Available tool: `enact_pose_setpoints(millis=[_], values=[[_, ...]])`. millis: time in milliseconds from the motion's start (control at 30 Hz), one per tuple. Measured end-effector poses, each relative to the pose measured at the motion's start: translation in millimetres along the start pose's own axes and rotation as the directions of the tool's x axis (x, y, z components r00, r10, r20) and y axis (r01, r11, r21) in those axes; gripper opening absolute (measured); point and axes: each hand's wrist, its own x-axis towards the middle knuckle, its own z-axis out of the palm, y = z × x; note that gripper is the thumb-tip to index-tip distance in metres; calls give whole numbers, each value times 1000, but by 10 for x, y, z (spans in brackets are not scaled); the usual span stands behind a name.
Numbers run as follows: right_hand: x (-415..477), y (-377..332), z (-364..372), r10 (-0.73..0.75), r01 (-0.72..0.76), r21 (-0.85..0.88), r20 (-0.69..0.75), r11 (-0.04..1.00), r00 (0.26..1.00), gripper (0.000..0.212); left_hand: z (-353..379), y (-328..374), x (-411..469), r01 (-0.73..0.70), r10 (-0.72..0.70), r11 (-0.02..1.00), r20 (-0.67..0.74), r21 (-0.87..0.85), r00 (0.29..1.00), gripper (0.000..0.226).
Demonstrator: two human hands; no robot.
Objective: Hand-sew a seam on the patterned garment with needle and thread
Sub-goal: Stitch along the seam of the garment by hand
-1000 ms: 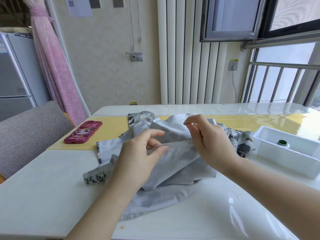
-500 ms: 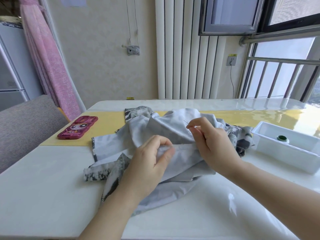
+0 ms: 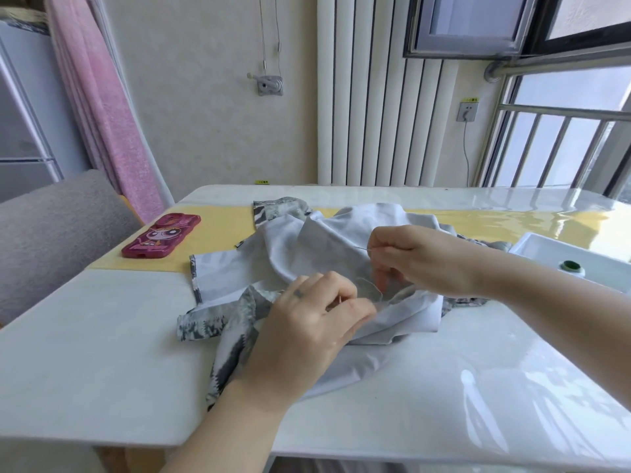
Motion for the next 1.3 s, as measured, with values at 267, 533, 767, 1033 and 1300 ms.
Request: enact_pose_setpoints(millis=[267, 533, 767, 1033, 1300], values=[[12, -97, 3, 135, -128, -78, 91, 989, 987, 36, 0, 3, -8, -3, 3, 1000, -18, 1, 1000, 11], [61, -57, 61, 19, -23, -33, -122, 999, 992, 48, 5, -20, -17, 106, -107, 991, -6, -81, 994, 15], [-50, -97, -126, -69, 69, -7, -34, 998, 997, 52, -109, -42, 37, 527, -520, 764, 130, -371, 845, 9], [-61, -5, -156, -46, 28, -189, -93, 982, 995, 37, -109, -46, 38, 746, -711, 515, 276, -423, 647, 15], [-68, -34, -173, -64, 46, -184, -95, 982, 993, 34, -106, -98, 9, 819, -732, 396, 396, -414, 554, 10]])
